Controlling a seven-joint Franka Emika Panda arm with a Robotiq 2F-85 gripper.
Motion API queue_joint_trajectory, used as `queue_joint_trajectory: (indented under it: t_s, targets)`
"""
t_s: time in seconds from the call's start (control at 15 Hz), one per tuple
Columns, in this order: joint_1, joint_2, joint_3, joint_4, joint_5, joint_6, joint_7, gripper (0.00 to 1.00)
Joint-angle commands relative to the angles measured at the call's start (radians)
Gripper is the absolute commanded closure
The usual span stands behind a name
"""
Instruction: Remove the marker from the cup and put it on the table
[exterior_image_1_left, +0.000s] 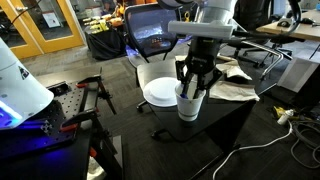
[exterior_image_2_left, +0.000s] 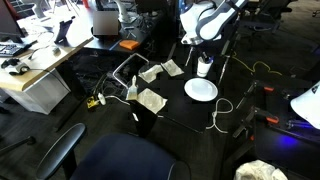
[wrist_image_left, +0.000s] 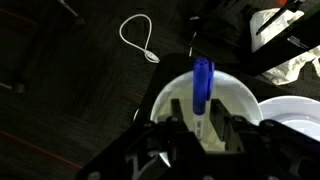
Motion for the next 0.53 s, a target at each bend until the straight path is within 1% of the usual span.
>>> queue_joint_trajectory:
  t_s: [0.0,0.13,0.2,0.27,0.4,0.47]
  targets:
    - [-0.004,0.018,-0.005,0.034,-0.007,-0.040,-0.013,0.60]
    - [-0.002,0.021,-0.008,0.036,-0.009,-0.046,-0.011,0.62]
    - [-0.002,0.023,-0.009,0.037,-0.010,-0.049,-0.011,0.86]
    - [-0.001,0.024,-0.011,0.039,-0.011,-0.052,-0.009,0.87]
    - [0.000,0.024,-0.012,0.039,-0.012,-0.055,-0.007,0.98]
    - [0.001,0.024,-0.012,0.039,-0.012,-0.056,-0.005,1.00]
